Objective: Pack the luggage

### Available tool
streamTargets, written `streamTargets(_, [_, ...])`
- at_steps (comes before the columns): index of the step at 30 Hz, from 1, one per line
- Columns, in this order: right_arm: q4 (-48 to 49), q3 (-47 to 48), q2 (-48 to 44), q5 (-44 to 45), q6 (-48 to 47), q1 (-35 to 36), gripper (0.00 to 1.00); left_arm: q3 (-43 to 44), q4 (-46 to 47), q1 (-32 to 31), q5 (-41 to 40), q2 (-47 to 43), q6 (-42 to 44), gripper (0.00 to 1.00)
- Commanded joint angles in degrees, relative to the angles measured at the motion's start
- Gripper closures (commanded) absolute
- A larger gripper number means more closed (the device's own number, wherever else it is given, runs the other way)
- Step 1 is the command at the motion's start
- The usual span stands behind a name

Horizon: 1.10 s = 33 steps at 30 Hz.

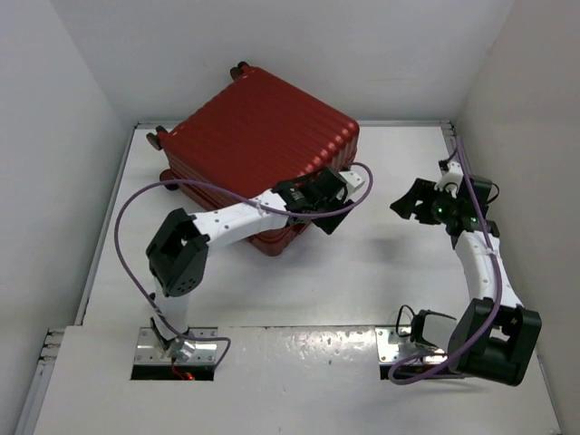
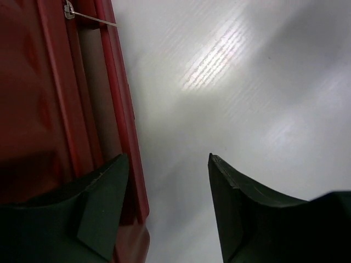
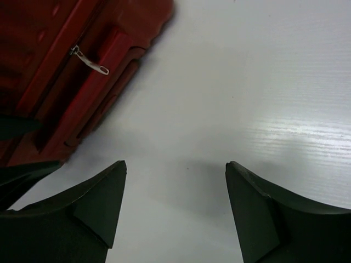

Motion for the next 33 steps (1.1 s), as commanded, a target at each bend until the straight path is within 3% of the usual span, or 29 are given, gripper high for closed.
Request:
streamTargets(1, [5.64, -1.17, -0.74, -4.43, 0.22, -1.43, 0.27, 2.35, 1.86, 0.79, -9.64, 3.42, -2.13, 0.35])
streamTargets(9, [13.28, -2.49, 1.28, -11.2, -0.48, -1.78, 0.31, -0.45, 2.39, 0.26, -19.66, 8.35, -1.52, 0.35])
streamTargets(14, [21.28, -4.69, 4.78, -18.84, 1.71, -1.7, 0.35, -7.11, 2.92, 0.88, -18.1, 6.17, -0.38, 0.41])
streamTargets(20, [34.55, -7.58, 9.63, -26.06, 6.2, -0.3, 0.35, -18.2, 3.44, 2.64, -13.0, -1.3, -0.9, 0.38])
streamTargets(28, [46.33, -10.57, 13.23, -15.17, 5.06, 9.9, 0.35, -34.02, 15.46, 5.8, 1.41, -16.24, 2.79, 0.43])
streamTargets(33, [52.48, -14.87, 9.91, -5.16, 5.76, 20.87, 0.38, -34.65, 16.19, 6.94, 4.67, -17.66, 2.17, 0.45])
